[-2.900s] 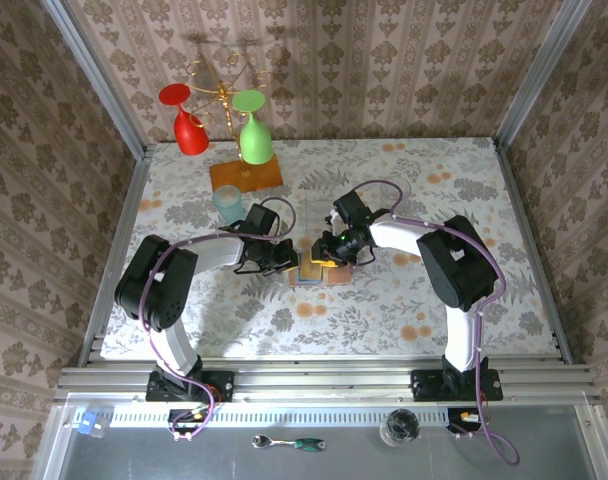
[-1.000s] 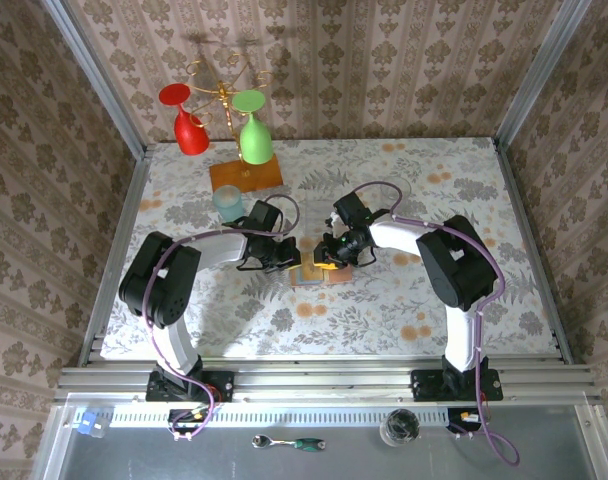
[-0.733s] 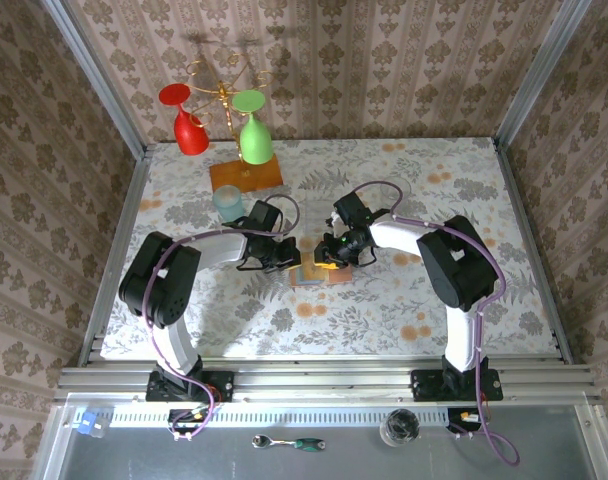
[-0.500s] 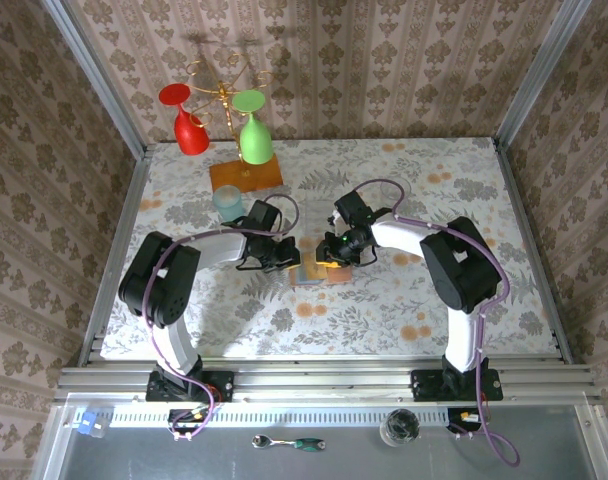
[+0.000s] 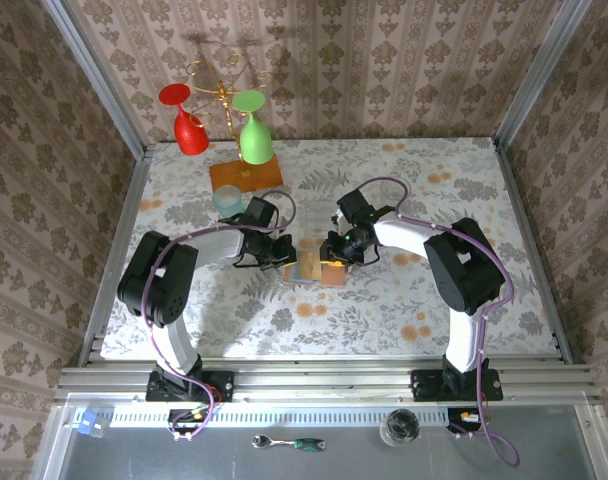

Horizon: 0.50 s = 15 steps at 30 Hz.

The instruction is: Take the credit cards out of the card holder

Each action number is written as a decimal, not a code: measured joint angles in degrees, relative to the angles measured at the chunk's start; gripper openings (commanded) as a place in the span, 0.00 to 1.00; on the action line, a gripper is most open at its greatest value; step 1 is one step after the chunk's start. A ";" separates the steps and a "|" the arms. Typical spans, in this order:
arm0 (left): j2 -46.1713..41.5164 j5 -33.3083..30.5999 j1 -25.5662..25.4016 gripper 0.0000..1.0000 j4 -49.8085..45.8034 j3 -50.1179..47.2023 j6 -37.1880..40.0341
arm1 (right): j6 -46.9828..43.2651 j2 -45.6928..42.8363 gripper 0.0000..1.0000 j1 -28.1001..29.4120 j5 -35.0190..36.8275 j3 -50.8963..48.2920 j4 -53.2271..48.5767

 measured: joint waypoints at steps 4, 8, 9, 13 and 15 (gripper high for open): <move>0.00 0.04 -0.92 0.00 -0.61 1.79 0.13 | 0.68 0.00 0.26 -0.11 -1.14 0.00 1.14; 0.13 0.07 -1.60 0.00 -0.74 2.03 0.13 | 1.22 0.02 0.25 -0.11 -2.40 -0.20 2.67; 0.28 0.07 -1.62 0.00 -0.74 2.03 0.13 | 1.31 0.02 0.25 -0.11 -2.64 -0.37 3.08; 1.57 0.07 -1.64 0.00 -0.70 2.03 0.15 | 1.92 0.50 0.25 -0.22 -3.67 -0.94 4.13; 2.29 0.26 -1.60 0.00 -0.66 2.01 0.15 | 2.19 0.94 0.25 -0.28 -3.98 -1.22 4.66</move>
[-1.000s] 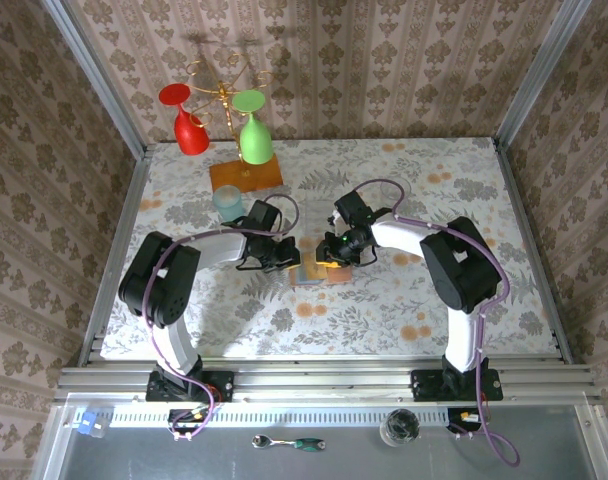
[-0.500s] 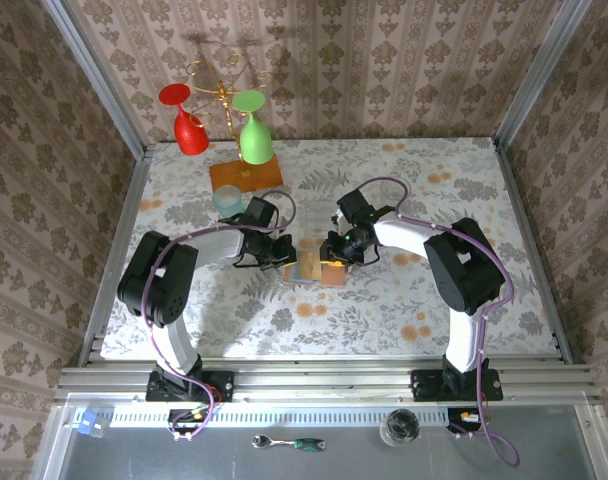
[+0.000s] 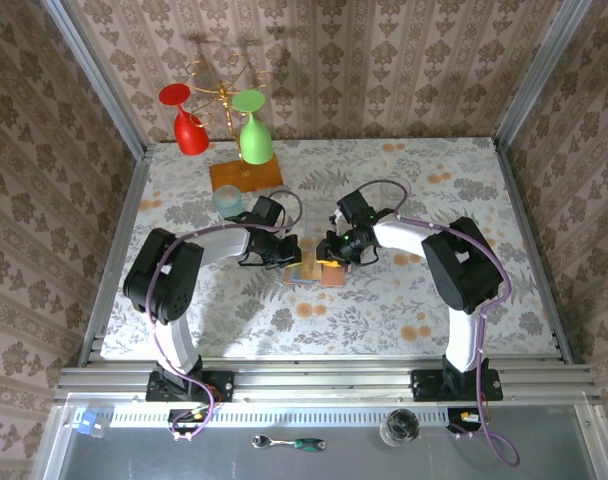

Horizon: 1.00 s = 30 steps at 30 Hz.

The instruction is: Take the credit cards out of the card holder

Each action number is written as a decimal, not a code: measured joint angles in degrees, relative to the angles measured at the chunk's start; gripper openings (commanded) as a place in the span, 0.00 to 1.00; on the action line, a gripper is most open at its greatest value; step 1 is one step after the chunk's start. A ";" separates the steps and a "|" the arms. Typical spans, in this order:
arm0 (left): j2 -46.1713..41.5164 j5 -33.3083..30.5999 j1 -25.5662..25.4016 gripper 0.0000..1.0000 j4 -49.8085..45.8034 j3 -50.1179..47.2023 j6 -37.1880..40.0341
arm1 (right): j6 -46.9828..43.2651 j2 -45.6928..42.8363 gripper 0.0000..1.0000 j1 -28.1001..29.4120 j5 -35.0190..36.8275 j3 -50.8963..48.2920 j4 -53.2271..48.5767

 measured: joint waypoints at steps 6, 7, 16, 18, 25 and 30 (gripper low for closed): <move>0.04 0.20 0.04 0.00 0.37 -0.13 0.22 | 0.46 1.29 0.24 -0.09 -1.49 -0.52 1.49; 0.04 0.22 0.04 0.00 0.46 -0.22 0.22 | 0.59 1.42 0.23 -0.11 -1.77 -0.61 1.97; -0.48 0.44 0.11 0.00 2.12 -1.55 0.22 | 2.32 2.80 0.17 -0.33 -4.72 -1.62 5.51; -0.59 0.42 0.15 0.00 2.25 -1.75 0.22 | 2.71 2.84 0.15 -0.44 -4.96 -1.86 5.97; -1.25 0.39 0.44 0.00 2.36 -2.58 0.22 | 3.17 2.32 0.08 -0.55 -5.75 -3.41 8.07; -1.66 0.42 0.48 0.00 2.36 -3.04 0.20 | 3.17 0.28 0.07 -0.90 -5.75 -5.11 8.26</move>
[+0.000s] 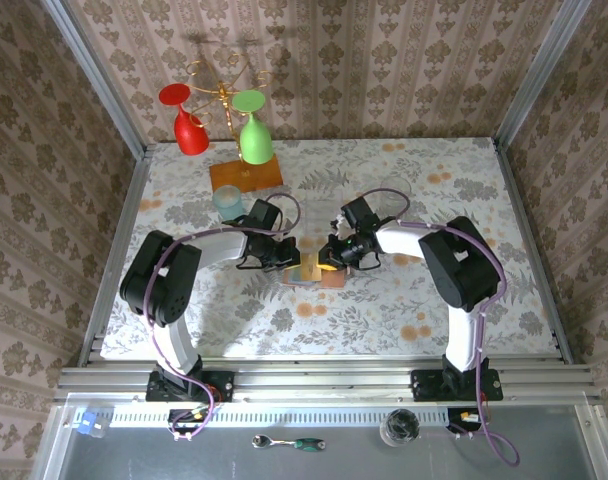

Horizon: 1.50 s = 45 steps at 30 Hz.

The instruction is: Take the credit cards out of the card holder

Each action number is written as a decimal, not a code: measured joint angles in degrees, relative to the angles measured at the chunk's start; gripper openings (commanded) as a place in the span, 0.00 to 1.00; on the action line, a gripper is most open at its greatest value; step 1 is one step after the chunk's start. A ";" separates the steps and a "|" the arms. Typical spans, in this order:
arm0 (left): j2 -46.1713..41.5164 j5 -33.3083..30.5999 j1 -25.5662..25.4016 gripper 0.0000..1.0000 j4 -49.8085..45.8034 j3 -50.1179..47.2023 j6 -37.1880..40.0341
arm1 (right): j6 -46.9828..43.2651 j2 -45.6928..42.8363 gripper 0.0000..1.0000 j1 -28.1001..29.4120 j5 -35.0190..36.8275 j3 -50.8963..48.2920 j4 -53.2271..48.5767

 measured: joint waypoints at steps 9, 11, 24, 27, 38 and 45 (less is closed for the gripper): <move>-0.66 -0.02 0.00 0.00 -0.26 -0.61 -0.02 | -0.07 -4.00 0.06 -1.29 0.70 -3.32 -0.61; -0.76 -0.04 0.00 0.00 -0.50 -0.63 -0.02 | -0.28 -5.11 0.06 -1.51 1.29 -3.65 -1.55; -2.82 -1.97 0.72 0.24 -3.32 -0.90 -0.90 | -13.40 -8.94 0.05 -1.77 8.22 5.62 -17.55; -2.99 -2.62 1.09 0.26 -4.57 -0.83 -0.87 | -18.62 -8.94 0.05 -1.77 11.30 10.93 -22.34; -3.10 -1.33 1.40 0.24 -4.13 -0.83 -0.92 | -40.54 -5.92 0.02 -1.81 19.67 24.20 -32.15; -3.10 -0.33 1.40 0.24 -2.71 -1.31 -2.05 | -59.23 1.44 0.00 -1.81 23.32 35.65 -38.10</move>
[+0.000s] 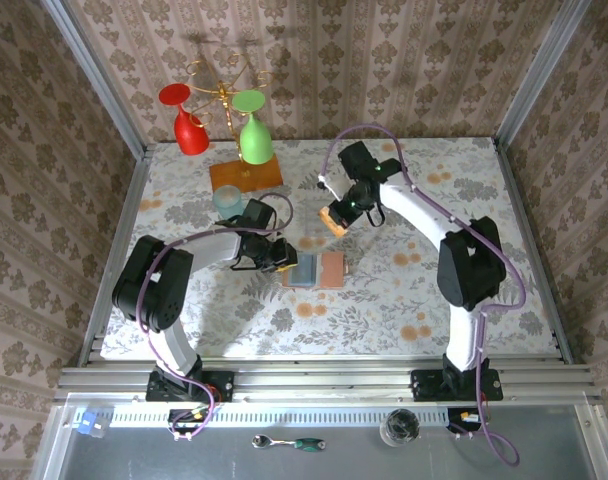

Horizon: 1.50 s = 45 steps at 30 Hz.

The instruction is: Take the credit cards out of the card holder

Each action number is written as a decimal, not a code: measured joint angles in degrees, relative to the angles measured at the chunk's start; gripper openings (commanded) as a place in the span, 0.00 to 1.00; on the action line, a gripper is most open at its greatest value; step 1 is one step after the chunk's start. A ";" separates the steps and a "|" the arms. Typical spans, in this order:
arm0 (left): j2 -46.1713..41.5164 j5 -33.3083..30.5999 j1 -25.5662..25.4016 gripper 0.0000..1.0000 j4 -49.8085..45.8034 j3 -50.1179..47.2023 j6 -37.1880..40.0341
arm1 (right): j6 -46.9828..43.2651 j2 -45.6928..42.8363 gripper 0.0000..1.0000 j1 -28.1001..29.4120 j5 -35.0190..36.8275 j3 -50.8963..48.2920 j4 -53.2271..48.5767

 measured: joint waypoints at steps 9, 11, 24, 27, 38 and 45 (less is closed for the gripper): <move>-0.42 0.57 0.11 0.27 0.15 -0.28 -1.51 | -22.18 11.65 0.00 0.37 2.49 21.24 -13.03; -0.94 0.57 0.50 0.27 0.09 -0.28 -1.70 | -25.40 14.88 0.00 0.44 2.75 26.16 -16.35; -3.23 0.57 7.69 0.27 -1.25 -0.26 -1.81 | -35.65 29.35 0.00 0.44 3.74 45.00 -28.41; -3.23 0.66 8.35 0.27 -1.62 -0.26 -1.81 | -36.54 30.45 0.00 0.44 3.45 46.31 -29.64; -3.23 1.07 9.11 0.27 -1.81 -0.26 -1.66 | -37.31 33.86 0.00 0.90 1.33 47.32 -33.66; -3.23 1.40 9.11 0.27 -1.81 -0.26 -1.64 | -37.29 34.27 0.04 1.20 0.28 47.32 -34.42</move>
